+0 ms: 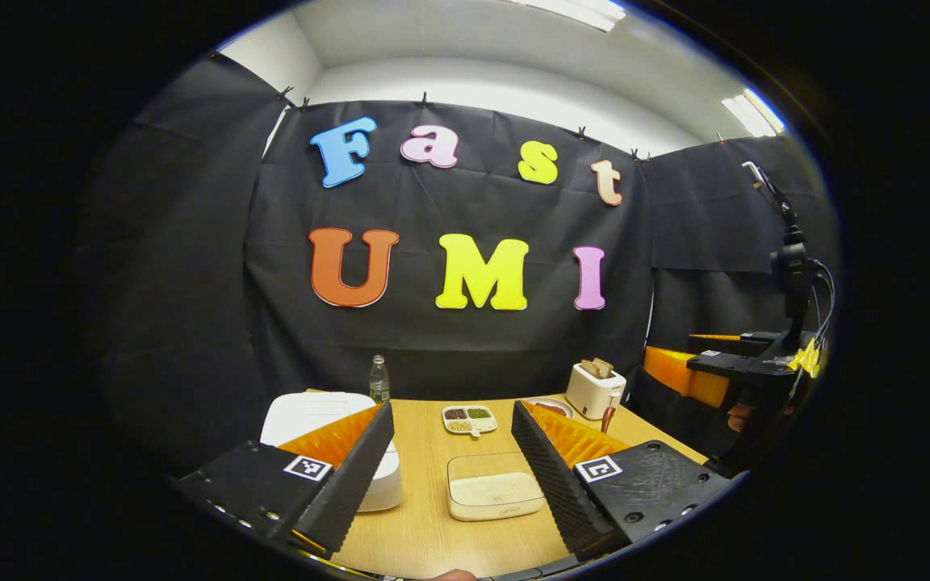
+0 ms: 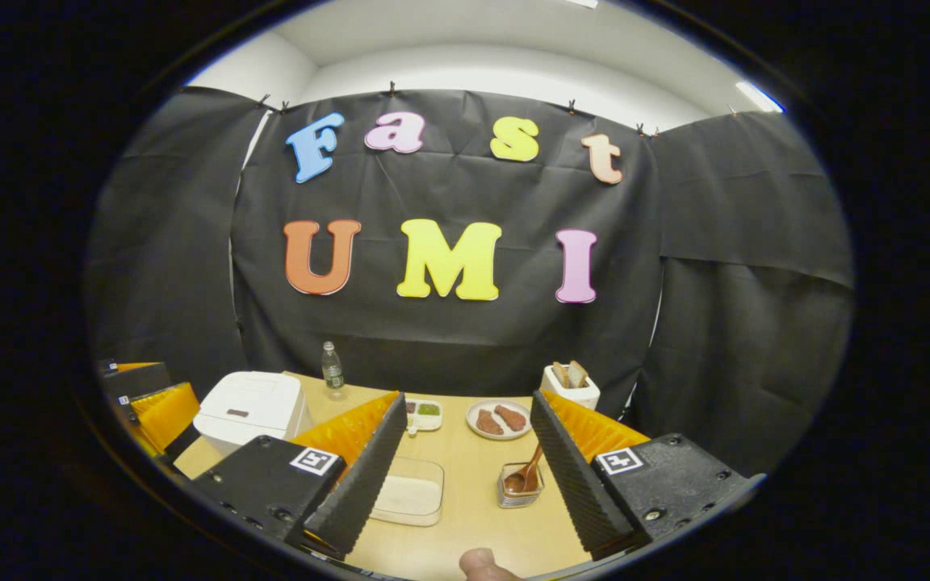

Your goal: Close the left gripper, press the button to open the rice cooker; take a wooden spoon from the chopstick holder with the right hand, scoop a spoonful of rice and pour it into the rice cooker, then put the wooden spoon back into the chopstick holder.

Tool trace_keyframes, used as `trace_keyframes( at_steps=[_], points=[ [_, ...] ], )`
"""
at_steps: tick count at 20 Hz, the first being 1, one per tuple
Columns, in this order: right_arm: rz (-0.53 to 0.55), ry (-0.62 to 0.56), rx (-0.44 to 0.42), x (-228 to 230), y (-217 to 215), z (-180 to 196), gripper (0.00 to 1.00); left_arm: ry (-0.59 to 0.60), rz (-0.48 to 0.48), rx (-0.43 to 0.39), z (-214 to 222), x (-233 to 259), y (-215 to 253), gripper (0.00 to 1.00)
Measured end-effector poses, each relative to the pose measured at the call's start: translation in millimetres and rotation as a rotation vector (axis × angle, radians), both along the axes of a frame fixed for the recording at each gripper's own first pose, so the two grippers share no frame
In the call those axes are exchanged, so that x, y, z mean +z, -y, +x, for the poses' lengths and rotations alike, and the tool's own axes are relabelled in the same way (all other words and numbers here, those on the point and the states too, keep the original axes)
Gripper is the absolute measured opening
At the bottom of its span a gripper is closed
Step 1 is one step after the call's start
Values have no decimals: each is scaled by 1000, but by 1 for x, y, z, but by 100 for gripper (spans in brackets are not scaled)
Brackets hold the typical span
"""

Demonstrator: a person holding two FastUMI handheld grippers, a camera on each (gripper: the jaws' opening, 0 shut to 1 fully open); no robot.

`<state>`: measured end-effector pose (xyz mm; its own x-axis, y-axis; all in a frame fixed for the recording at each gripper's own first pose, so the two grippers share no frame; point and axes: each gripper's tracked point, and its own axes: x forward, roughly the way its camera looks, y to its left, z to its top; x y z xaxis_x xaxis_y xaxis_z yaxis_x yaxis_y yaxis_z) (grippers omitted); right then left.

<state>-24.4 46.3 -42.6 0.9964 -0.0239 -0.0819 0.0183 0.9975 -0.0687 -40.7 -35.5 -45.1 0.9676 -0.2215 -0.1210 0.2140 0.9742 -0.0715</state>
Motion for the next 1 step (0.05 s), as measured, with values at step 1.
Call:
trace_keyframes(
  at_steps=[1],
  points=[
    [-2, 0, 4, 0, 4, 2, 100, 1, 6, 1, 1, 0, 4, 94]
  ],
)
